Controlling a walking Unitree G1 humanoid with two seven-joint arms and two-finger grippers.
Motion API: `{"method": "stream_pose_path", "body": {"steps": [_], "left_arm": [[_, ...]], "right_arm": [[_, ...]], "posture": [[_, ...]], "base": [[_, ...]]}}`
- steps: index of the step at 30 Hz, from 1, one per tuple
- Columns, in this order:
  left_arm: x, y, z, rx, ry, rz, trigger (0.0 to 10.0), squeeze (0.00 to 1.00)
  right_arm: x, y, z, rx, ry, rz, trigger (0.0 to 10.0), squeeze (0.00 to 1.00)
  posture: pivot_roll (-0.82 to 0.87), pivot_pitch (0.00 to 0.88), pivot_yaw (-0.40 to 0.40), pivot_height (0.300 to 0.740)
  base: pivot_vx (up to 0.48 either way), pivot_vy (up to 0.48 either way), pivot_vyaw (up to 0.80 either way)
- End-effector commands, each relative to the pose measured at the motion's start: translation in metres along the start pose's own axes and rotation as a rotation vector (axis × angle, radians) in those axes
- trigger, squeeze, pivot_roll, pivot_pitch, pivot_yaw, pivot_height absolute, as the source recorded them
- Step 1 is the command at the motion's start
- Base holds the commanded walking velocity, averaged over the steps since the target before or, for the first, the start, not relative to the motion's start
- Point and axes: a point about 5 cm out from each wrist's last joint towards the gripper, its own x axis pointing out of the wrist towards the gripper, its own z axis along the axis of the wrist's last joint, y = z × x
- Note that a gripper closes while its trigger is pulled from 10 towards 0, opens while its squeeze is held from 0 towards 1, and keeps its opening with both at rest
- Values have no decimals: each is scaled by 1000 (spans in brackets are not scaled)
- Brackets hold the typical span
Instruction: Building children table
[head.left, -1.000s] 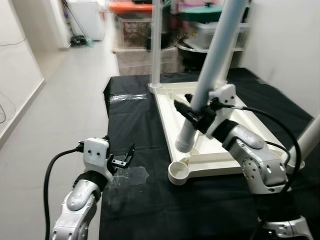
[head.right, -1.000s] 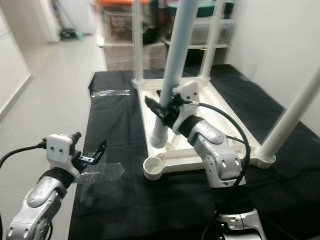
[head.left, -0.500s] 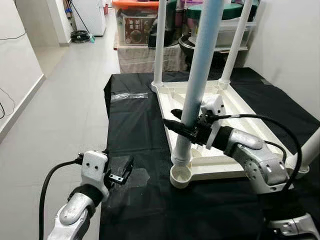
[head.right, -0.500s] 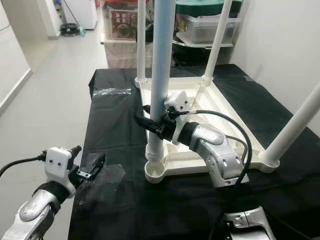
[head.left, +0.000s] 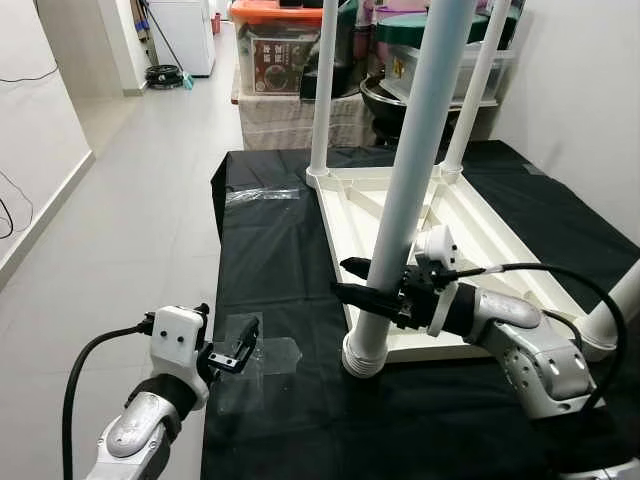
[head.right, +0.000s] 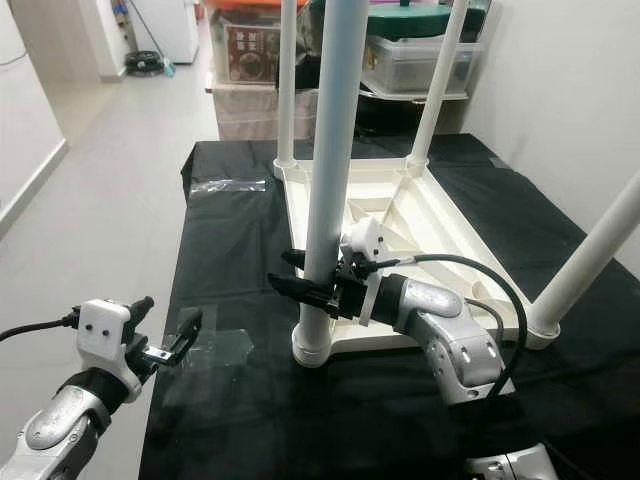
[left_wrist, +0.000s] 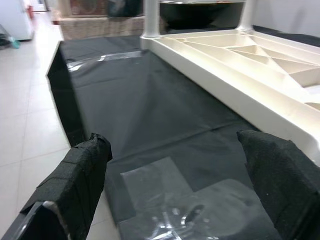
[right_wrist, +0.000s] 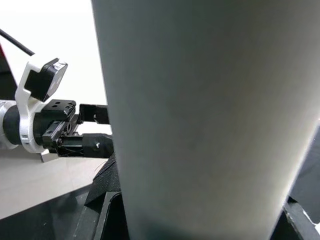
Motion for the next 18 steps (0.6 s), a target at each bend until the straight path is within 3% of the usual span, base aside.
{"method": "stream_pose_path", "body": {"steps": [1,5,9,18], "left_arm": [[-1,1,1,0,7,-5,10000,0],[0,-1,1,-4,5,-9,10000,0],[0,-12,-2,-18,9,-33,10000,0],[0,-10,-1,-23,8,-20,10000,0]], "right_arm": [[2,-1,-6,8,20,-11,10000,0],[5,-4,-5,8,16,-21,10000,0],[12,-18,-7,41,36,-82,10000,0],[6,-20,-16,48,69,-77,10000,0]], "posture": [[128,0,-76,740],[128,0,-75,740],[133,0,-85,740],[135,0,-89,740]], "base": [[0,0,0],[0,0,0],[0,0,0],[0,0,0]]}}
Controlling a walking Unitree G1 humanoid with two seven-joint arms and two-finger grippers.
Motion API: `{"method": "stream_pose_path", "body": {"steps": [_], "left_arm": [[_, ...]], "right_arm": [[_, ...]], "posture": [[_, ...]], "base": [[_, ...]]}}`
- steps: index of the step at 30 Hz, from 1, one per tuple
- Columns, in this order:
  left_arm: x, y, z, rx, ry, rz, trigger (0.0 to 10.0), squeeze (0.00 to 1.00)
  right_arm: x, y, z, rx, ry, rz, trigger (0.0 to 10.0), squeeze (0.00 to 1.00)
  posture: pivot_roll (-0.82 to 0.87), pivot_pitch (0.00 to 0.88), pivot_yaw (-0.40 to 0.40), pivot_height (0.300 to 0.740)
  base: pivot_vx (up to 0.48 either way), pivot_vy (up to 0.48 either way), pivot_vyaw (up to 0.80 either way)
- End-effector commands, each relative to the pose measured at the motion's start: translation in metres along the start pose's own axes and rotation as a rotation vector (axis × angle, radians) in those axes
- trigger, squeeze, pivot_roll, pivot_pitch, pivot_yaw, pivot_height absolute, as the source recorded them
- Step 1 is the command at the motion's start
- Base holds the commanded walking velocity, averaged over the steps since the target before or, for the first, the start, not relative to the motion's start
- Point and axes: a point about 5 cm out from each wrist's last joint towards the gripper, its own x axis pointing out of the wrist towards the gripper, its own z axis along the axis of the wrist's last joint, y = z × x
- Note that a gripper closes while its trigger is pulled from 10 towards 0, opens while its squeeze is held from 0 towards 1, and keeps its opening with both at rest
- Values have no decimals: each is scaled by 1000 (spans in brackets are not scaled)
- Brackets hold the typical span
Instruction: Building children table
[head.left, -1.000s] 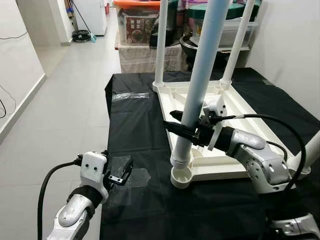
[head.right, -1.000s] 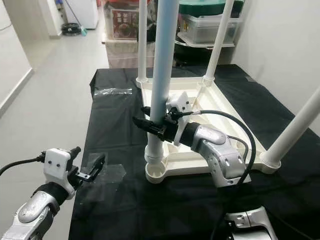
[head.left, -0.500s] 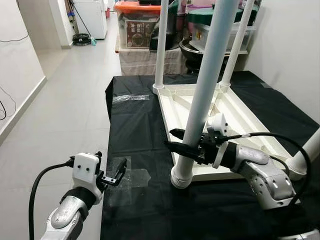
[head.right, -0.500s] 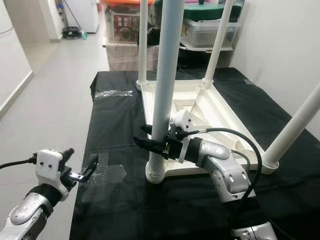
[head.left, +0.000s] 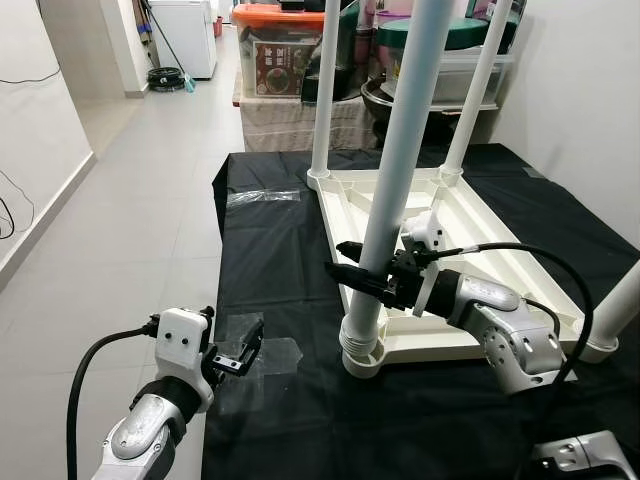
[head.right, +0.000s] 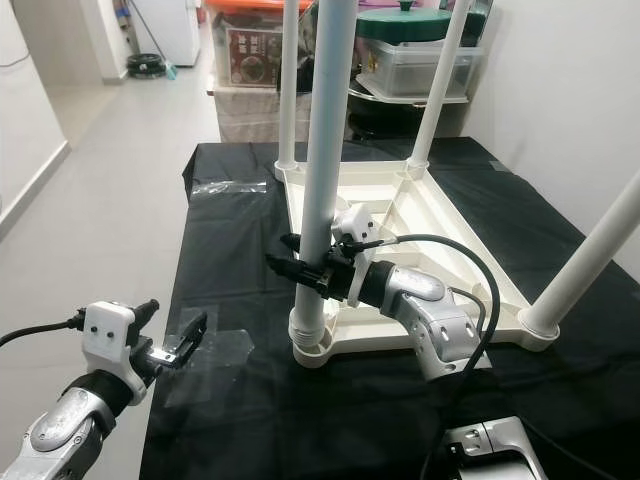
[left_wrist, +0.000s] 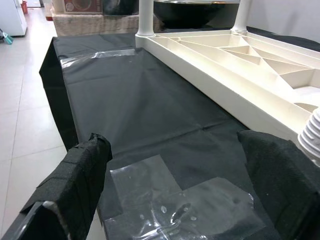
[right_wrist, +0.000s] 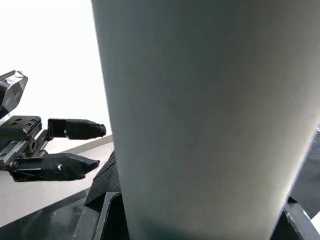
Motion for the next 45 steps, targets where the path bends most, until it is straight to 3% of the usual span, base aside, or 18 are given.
{"method": "stream_pose_path", "body": {"steps": [1,8,15,27,34,38,39,41,45], "left_arm": [[-1,-1,1,-2,2,-1,10000,0],[2,-2,1,-4,4,-10,10000,0],[3,-1,1,-4,3,-13,10000,0],[1,-1,-1,-3,2,-4,10000,0],[-1,0,-2,-8,5,10,10000,0],[0,0,-3,-12,8,13,10000,0],[0,0,-3,-12,8,13,10000,0],[0,0,-3,-14,8,15,10000,0],[1,1,-3,-16,6,17,10000,0]], "right_arm": [[-7,1,-17,41,65,-8,10000,0],[-14,11,-25,71,81,36,10000,0],[-18,11,-29,81,87,23,10000,0],[-3,11,-35,46,110,-78,10000,0],[3,25,-46,21,110,-351,10000,0],[0,20,-61,103,161,-594,10000,0],[0,20,-61,103,161,-594,10000,0],[-3,16,-69,113,191,-708,10000,0],[0,17,-79,94,282,-757,10000,0]], "posture": [[131,0,-84,740],[119,0,-72,740],[115,0,-70,740],[127,0,-84,740],[121,0,-87,740],[118,0,-84,740],[118,0,-84,740],[120,0,-86,740],[117,0,-87,740]], "base": [[0,0,0],[0,0,0],[0,0,0],[0,0,0],[0,0,0],[0,0,0],[0,0,0],[0,0,0],[0,0,0]]}}
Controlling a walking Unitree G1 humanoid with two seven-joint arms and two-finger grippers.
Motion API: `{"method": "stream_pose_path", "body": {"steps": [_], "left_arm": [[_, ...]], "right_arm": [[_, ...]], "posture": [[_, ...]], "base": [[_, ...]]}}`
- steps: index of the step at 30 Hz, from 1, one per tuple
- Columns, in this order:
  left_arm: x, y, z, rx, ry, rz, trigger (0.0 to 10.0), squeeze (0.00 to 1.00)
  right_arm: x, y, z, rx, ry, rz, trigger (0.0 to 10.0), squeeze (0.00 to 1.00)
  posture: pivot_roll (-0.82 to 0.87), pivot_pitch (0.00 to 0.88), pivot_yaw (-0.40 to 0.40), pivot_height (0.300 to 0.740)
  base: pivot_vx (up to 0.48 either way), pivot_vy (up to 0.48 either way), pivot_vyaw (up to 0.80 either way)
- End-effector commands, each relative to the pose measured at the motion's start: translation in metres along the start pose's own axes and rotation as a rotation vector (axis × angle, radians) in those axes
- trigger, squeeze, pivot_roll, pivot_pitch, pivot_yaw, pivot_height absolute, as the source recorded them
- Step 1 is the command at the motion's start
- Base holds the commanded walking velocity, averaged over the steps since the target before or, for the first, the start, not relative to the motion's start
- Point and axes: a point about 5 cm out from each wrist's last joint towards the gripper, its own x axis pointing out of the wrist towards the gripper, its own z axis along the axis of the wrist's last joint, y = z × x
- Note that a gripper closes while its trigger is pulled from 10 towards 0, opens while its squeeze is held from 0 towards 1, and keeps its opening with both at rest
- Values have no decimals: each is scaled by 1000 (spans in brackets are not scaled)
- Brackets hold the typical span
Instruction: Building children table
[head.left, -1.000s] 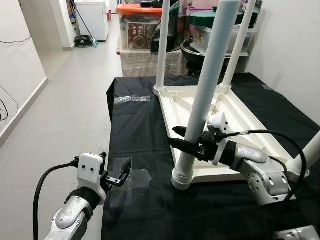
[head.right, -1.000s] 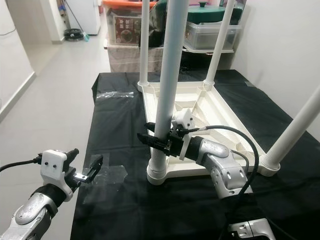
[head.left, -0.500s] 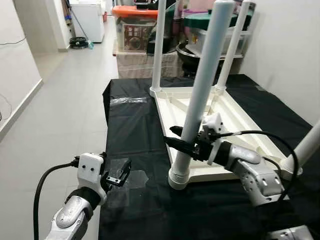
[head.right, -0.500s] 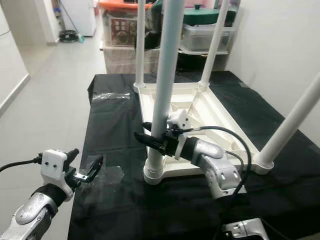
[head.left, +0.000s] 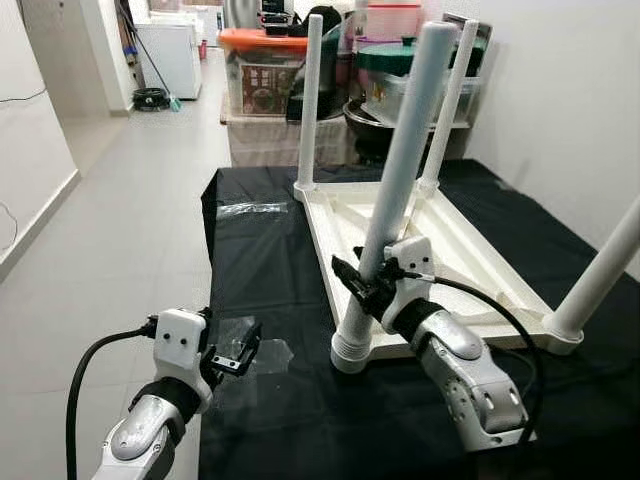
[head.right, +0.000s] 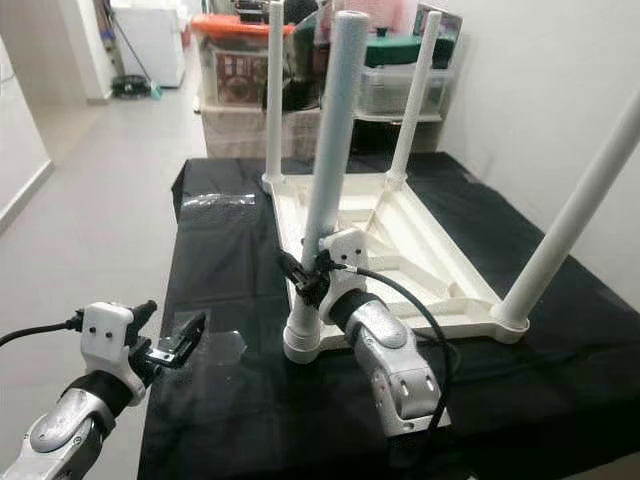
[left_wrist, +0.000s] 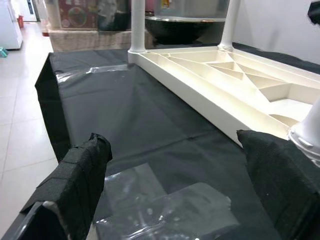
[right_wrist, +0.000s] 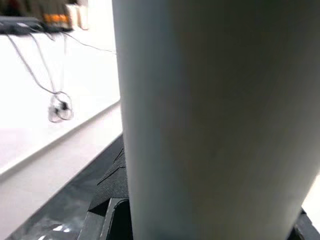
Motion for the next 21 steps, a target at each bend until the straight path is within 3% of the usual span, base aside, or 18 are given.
{"method": "stream_pose_path", "body": {"steps": [1,9,13,16,21], "left_arm": [[1,1,-2,-9,4,8,10000,0],[2,1,-1,-11,0,16,10000,0],[2,1,-2,-9,3,21,10000,0],[2,1,-2,-9,5,21,10000,0],[3,2,-3,-4,8,23,10000,0]], "right_arm": [[-8,-17,-41,-27,227,-132,10000,0],[1,-18,-41,-39,266,-295,10000,0],[-2,-27,-45,-54,287,-412,10000,0],[-5,-39,-49,-10,295,-519,10000,0],[-9,-57,-52,1,305,-607,10000,0]], "posture": [[117,0,-87,740],[126,0,-96,740],[124,0,-95,740],[125,0,-92,740],[124,0,-90,740]], "base": [[0,0,0],[0,0,0],[0,0,0],[0,0,0],[0,0,0]]}}
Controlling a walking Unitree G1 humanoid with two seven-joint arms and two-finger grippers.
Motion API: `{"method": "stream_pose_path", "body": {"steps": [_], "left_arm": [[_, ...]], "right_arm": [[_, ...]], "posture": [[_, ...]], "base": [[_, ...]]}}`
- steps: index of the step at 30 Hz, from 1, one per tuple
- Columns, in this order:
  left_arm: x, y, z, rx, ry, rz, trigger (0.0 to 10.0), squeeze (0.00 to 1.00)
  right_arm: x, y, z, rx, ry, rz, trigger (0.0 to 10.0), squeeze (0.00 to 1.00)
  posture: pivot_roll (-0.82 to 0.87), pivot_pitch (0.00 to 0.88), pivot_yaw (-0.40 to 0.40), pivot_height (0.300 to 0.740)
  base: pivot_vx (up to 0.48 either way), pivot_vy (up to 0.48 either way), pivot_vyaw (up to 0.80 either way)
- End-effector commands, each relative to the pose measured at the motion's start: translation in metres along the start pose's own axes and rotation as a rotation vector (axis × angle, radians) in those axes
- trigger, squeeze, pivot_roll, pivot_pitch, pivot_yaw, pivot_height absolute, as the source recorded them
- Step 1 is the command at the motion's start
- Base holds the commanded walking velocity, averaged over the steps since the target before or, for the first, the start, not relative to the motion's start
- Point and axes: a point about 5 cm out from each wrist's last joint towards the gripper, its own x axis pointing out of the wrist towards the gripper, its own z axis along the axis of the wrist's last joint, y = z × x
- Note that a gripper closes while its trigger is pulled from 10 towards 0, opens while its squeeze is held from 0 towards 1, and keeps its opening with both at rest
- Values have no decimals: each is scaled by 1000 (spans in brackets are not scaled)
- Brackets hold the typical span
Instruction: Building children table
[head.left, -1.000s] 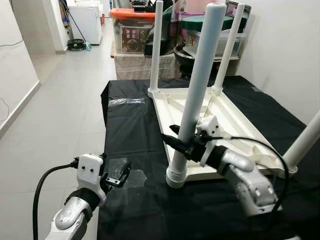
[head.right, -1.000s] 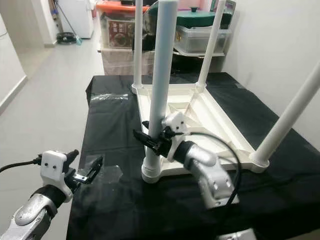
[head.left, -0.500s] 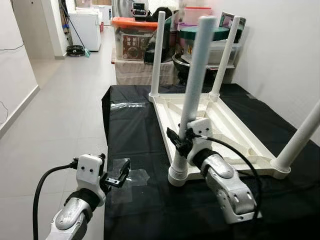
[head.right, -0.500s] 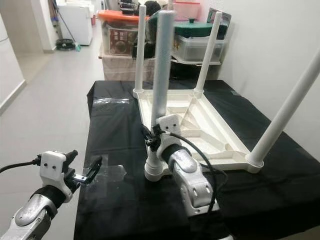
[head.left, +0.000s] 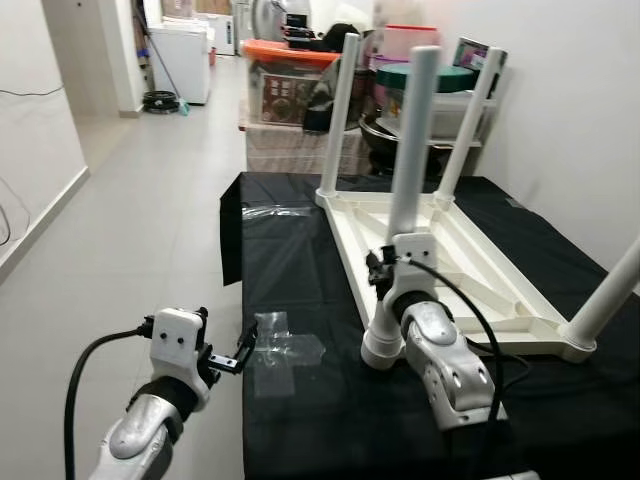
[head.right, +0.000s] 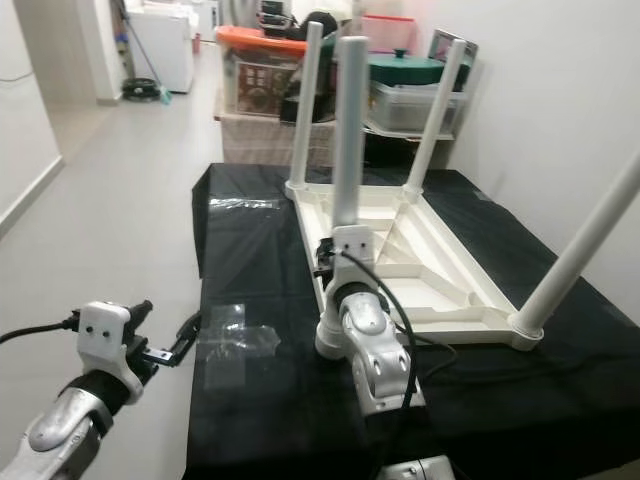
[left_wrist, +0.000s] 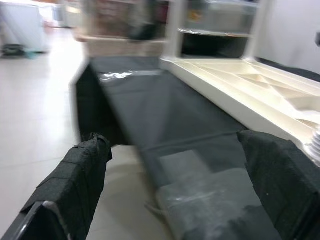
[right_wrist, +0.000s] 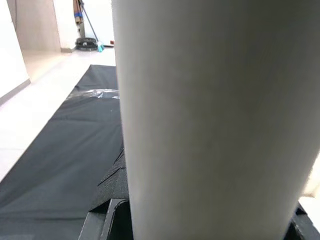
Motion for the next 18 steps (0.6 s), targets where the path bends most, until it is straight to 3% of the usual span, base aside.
{"method": "stream_pose_path", "body": {"steps": [1,3,4,5,6,7,8,15,18], "left_arm": [[-1,2,-5,5,22,12,10000,0],[-1,3,-5,7,22,15,10000,0],[-1,3,-5,9,24,19,10000,0],[-1,3,-5,9,24,19,10000,0],[0,3,-5,9,24,20,10000,0],[0,3,-5,9,24,20,10000,0],[0,3,-6,9,26,20,10000,0],[2,2,-7,11,30,16,10000,0],[3,3,-7,12,28,20,10000,0]], "right_arm": [[-1,-28,-46,-21,193,-126,10000,0],[1,-35,-45,-23,192,-153,10000,0],[3,-56,-45,-26,195,-231,10000,0],[3,-56,-45,-26,195,-231,10000,0],[5,-75,-45,-26,196,-300,10000,0],[5,-75,-45,-26,196,-300,10000,0],[5,-92,-43,-32,194,-357,10000,0],[4,-107,-44,-49,197,-426,10000,0],[3,-118,-47,-2,213,-497,10000,0]], "posture": [[123,0,-88,740],[123,0,-88,740],[122,0,-88,740],[122,0,-88,740],[119,0,-85,740],[119,0,-85,740],[113,0,-81,740],[110,0,-79,740],[112,0,-80,740]], "base": [[0,0,0],[0,0,0],[0,0,0],[0,0,0],[0,0,0],[0,0,0],[0,0,0],[0,0,0],[0,0,0]]}}
